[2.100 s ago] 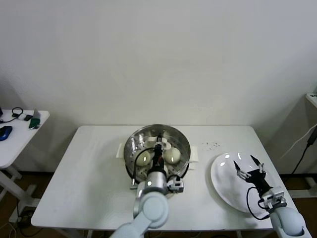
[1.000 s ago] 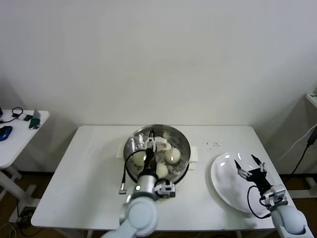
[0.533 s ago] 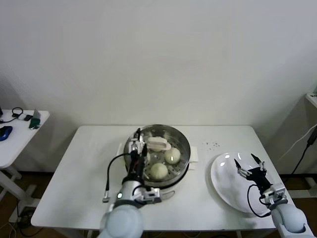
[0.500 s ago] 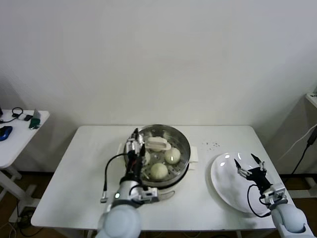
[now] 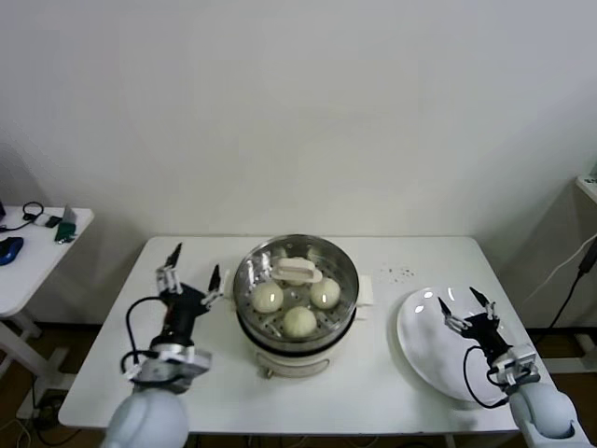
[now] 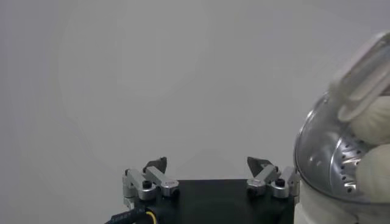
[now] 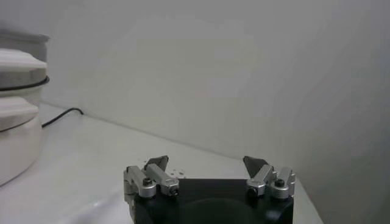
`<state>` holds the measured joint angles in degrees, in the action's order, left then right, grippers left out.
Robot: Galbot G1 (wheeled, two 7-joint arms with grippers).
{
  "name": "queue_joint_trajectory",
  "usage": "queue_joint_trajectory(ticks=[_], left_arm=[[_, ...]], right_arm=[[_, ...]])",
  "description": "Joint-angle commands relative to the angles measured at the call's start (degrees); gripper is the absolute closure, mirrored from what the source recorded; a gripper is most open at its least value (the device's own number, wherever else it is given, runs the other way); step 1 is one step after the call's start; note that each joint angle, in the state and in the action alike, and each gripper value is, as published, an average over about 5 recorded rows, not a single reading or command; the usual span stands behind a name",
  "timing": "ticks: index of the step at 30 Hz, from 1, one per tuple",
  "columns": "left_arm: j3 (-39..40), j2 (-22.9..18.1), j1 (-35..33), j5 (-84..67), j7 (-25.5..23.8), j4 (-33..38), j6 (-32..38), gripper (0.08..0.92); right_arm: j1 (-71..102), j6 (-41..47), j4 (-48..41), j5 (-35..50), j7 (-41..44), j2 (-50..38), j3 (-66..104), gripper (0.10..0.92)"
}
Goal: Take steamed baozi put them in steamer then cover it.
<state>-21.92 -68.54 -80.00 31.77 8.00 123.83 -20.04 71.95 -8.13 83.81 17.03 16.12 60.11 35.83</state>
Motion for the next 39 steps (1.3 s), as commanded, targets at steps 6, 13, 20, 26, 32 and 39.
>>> queue_joint_trajectory(ticks=[6, 13, 20, 26, 32, 39], left_arm=[[-22.09, -10.84, -12.98, -33.70, -0.93, -12.55, 33.45, 0.177], [-22.09, -12.92, -13.70, -36.27, -2.49, -14.97, 34.24, 0.177], [-21.22, -12.77, -14.43, -36.21, -2.91, -14.44, 33.88, 0.177], [-20.88, -12.53, -14.28, -35.92, -2.97, -14.82, 33.83, 0.177], [-20.39, -12.41, -14.15, -35.51, -3.03, -14.52, 33.73, 0.177], [-19.87, -12.30, -14.07, -35.24, -3.24, -14.32, 33.60, 0.177]], right_arm=[[1.65, -0.94, 2.75, 1.16, 0.47, 0.30, 0.24, 0.203], [3.10, -1.02, 5.62, 2.25, 0.41, 0.85, 0.52, 0.203], [3.32, -1.59, 6.31, 2.81, 0.41, 1.64, 0.83, 0.203], [3.63, -1.73, 6.04, 2.64, 0.23, 1.87, 1.12, 0.203], [3.96, -1.94, 5.82, 2.39, 0.32, 2.01, 1.38, 0.203], [4.11, -2.05, 5.78, 2.28, 0.38, 2.11, 1.54, 0.203]])
